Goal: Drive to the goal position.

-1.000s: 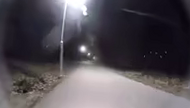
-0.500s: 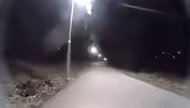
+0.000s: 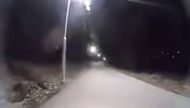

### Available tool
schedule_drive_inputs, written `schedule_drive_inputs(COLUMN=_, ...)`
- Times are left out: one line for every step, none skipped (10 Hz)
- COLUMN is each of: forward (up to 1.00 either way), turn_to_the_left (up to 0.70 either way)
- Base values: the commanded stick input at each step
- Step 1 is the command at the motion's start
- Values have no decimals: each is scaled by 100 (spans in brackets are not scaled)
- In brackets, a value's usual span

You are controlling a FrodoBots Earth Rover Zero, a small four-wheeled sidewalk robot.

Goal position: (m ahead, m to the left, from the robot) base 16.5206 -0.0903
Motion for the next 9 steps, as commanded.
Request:
schedule_drive_inputs(forward=100, turn_to_the_left=0)
schedule_drive_inputs(forward=100, turn_to_the_left=0)
schedule_drive_inputs(forward=100, turn_to_the_left=0)
schedule_drive_inputs(forward=100, turn_to_the_left=0)
schedule_drive_inputs(forward=100, turn_to_the_left=0)
schedule_drive_inputs(forward=100, turn_to_the_left=0)
schedule_drive_inputs(forward=100, turn_to_the_left=0)
schedule_drive_inputs(forward=100, turn_to_the_left=0)
schedule_drive_inputs(forward=100, turn_to_the_left=0)
